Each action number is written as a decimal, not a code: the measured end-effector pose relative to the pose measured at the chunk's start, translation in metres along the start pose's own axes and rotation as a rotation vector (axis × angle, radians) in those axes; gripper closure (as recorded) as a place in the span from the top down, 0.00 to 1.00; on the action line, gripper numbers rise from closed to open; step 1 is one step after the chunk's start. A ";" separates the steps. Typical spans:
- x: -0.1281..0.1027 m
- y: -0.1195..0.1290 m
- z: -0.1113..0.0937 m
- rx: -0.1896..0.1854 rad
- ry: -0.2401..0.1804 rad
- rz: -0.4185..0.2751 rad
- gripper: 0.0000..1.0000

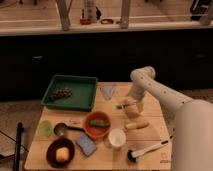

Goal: Place fork in table surface

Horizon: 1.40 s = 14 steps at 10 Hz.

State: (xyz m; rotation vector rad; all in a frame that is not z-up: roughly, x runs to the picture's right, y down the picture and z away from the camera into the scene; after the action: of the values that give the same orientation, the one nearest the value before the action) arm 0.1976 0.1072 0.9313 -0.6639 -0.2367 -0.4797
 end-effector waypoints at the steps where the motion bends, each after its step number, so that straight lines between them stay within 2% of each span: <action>1: -0.001 0.000 0.003 -0.003 -0.006 0.003 0.76; 3: -0.003 0.001 0.011 -0.010 -0.014 0.006 0.60; 4: -0.003 0.003 0.015 -0.009 -0.025 0.015 0.48; 5: -0.004 0.003 0.018 -0.002 -0.036 0.023 0.40; 6: -0.004 0.003 0.017 -0.001 -0.035 0.022 0.31; 8: -0.005 0.001 0.013 0.002 -0.036 0.019 0.09; 9: -0.006 0.002 0.012 -0.003 -0.034 0.015 0.02; 14: -0.007 0.002 0.018 -0.009 -0.055 0.021 0.00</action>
State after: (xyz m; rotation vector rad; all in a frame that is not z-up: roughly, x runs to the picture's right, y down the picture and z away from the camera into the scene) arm 0.1912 0.1220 0.9415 -0.6887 -0.2793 -0.4433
